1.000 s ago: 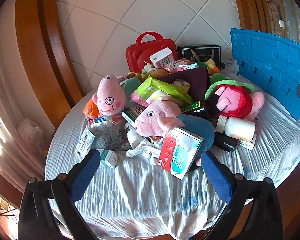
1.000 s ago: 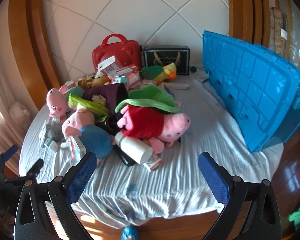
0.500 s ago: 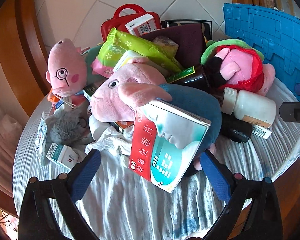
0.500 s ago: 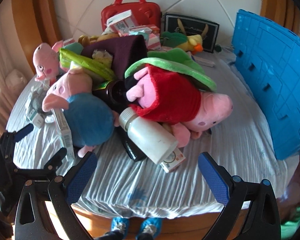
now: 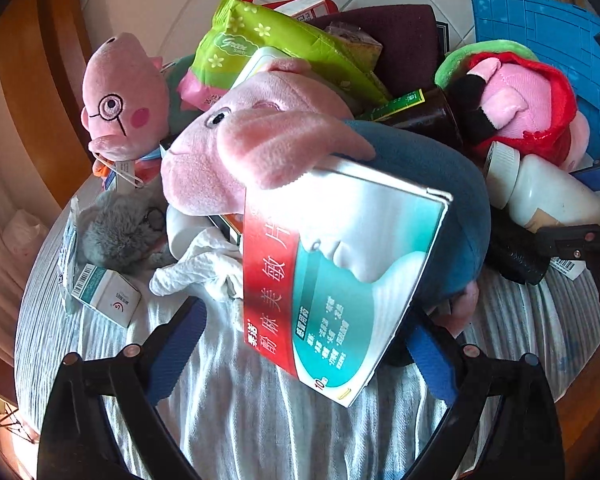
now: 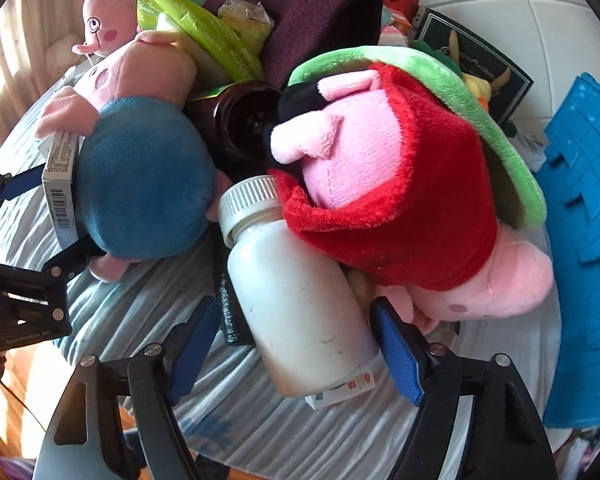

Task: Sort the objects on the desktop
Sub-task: 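Grasp the white plastic bottle with the right gripper while the left gripper grasps the teal-and-white medicine box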

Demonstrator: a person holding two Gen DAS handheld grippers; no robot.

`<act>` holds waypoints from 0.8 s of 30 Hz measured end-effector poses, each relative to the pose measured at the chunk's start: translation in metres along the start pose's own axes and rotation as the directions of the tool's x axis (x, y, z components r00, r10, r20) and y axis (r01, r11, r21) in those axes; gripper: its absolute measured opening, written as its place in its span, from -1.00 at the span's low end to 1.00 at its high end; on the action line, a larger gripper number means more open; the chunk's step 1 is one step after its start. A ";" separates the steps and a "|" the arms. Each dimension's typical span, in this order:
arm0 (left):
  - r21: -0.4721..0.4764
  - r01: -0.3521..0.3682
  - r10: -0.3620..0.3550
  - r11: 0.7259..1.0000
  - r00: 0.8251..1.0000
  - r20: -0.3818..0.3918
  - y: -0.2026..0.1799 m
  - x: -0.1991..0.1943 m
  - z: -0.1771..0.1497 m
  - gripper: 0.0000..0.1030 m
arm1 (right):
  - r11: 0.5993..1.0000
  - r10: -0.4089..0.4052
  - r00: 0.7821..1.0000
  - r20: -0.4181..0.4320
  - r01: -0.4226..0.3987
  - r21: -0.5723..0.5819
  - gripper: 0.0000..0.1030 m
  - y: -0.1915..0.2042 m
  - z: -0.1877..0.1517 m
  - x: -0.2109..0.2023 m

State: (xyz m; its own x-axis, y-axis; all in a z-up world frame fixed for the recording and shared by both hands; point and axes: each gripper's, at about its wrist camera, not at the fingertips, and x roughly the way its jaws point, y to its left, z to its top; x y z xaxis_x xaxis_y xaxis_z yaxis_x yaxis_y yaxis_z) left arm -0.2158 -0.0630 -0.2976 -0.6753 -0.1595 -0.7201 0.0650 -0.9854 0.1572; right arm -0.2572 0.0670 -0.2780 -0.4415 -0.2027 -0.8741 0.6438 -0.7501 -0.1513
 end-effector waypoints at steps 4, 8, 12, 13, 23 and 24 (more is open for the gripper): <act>0.010 0.039 -0.039 0.999 0.999 -0.018 0.003 0.007 0.002 0.84 | 1.000 0.010 1.000 -0.013 -0.010 -0.007 0.17 0.001 -0.001 0.008; 0.054 0.124 -0.123 0.991 0.992 -0.017 0.005 0.000 0.001 0.40 | 0.999 0.041 0.999 -0.002 -0.041 0.025 0.16 -0.003 -0.002 0.010; 0.071 0.151 -0.151 0.986 0.989 -0.006 0.015 -0.012 -0.002 0.37 | 0.985 0.130 0.991 0.011 -0.130 0.115 0.12 -0.012 -0.007 0.007; 0.065 0.149 -0.149 0.987 0.989 0.000 0.020 -0.016 -0.001 0.37 | 0.980 0.146 0.989 0.014 -0.146 0.133 0.11 -0.013 -0.008 0.005; 0.098 0.097 -0.099 0.990 0.995 0.011 0.041 -0.024 0.001 0.35 | 0.965 0.174 0.985 0.019 -0.175 0.195 0.01 -0.008 -0.010 -0.006; 0.096 0.097 -0.098 0.991 0.995 -0.003 0.040 -0.015 -0.001 0.35 | 0.964 0.171 0.985 0.019 -0.171 0.202 0.01 -0.008 -0.011 -0.002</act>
State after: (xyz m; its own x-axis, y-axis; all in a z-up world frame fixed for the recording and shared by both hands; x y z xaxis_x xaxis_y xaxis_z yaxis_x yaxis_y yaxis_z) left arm -0.2029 -0.1006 -0.2811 -0.6759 -0.0627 -0.7343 -0.0721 -0.9860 0.1506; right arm -0.2541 0.0803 -0.2800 -0.3369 -0.3395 -0.8782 0.5704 -0.8157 0.0965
